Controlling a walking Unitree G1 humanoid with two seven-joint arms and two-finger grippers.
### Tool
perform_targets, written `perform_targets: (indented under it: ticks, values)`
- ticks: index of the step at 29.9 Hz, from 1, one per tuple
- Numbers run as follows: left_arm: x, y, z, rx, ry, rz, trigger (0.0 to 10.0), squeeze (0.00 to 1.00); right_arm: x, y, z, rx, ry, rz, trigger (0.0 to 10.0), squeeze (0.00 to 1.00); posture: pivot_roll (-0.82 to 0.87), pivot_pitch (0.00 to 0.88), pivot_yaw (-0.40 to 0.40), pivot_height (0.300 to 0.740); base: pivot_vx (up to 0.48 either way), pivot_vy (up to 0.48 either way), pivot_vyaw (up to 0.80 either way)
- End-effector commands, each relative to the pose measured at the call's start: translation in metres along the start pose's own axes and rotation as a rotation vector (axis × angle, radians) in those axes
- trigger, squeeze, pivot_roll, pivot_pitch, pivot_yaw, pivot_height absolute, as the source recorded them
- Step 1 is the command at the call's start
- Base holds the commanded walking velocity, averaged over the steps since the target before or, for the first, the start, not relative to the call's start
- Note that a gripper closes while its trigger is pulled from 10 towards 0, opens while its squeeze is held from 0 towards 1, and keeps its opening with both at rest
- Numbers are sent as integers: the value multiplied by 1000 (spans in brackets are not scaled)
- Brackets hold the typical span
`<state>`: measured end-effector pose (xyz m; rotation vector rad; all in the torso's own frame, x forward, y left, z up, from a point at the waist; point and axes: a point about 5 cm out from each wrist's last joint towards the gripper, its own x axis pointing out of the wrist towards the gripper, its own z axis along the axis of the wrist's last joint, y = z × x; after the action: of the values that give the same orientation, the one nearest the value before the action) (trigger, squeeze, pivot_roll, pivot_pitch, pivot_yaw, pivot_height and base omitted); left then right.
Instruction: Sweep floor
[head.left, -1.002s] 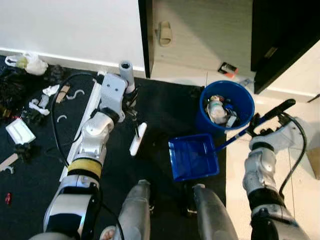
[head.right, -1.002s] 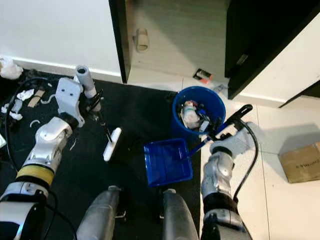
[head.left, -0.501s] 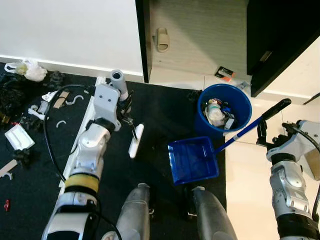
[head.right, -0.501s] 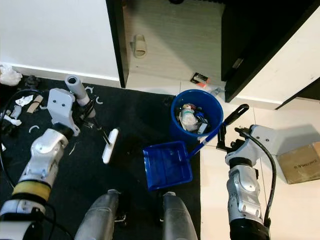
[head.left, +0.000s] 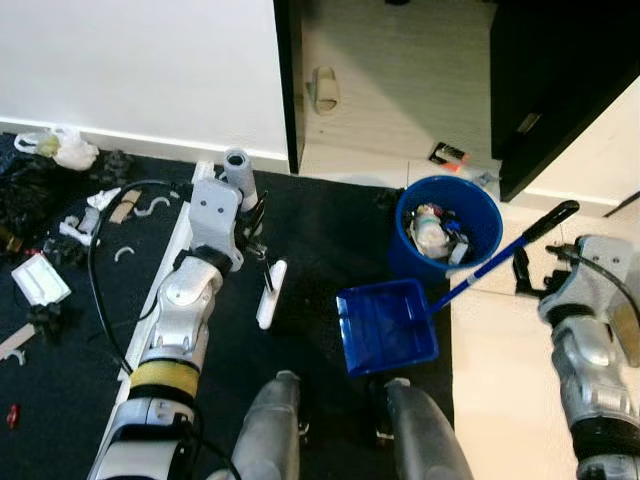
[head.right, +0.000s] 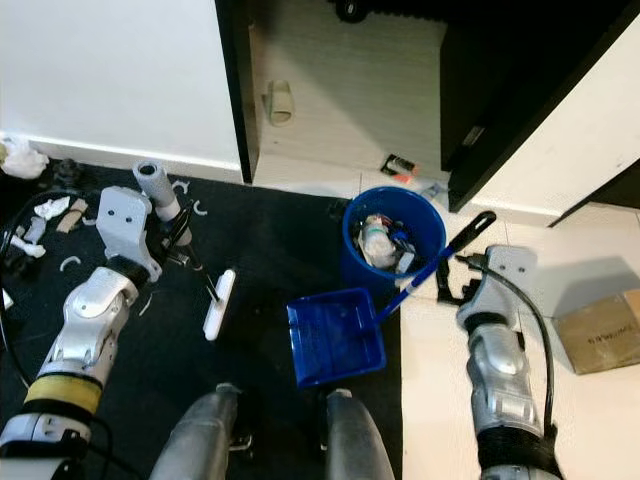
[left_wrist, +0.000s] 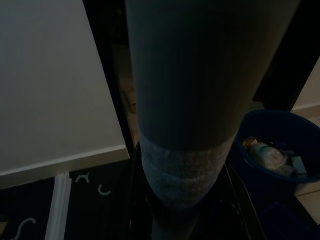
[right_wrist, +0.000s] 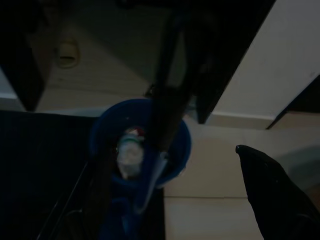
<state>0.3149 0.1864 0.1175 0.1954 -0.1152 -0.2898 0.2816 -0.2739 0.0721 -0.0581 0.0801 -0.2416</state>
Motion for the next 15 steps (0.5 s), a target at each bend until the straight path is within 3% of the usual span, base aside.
perform_targets:
  ticks: [1, 2, 6, 10, 15]
  values:
    - [-2, 0, 4, 1, -20, 7, 10000, 0, -2, -8, -7, -1, 25, -22, 10000, 0, 89, 174, -25, 740, 0, 0, 0]
    - [-4, 2, 5, 6, -26, 19, 10000, 0, 6, -9, -2, 29, -1, -19, 10000, 0, 100, 187, -29, 740, 0, 0, 0]
    - [-7, 5, 6, 16, -26, 27, 10000, 0, 14, -7, 1, 57, -12, -3, 10000, 0, 110, 204, -35, 740, 0, 0, 0]
    - [-9, 8, 10, 31, -33, 31, 10000, 0, 24, -7, 4, 168, -14, 9, 10000, 0, 135, 245, -51, 740, 0, 0, 0]
    - [-10, 15, 18, 59, -55, 46, 10000, 0, 31, -9, 10, 217, -24, 14, 10000, 0, 160, 295, -54, 740, 0, 0, 0]
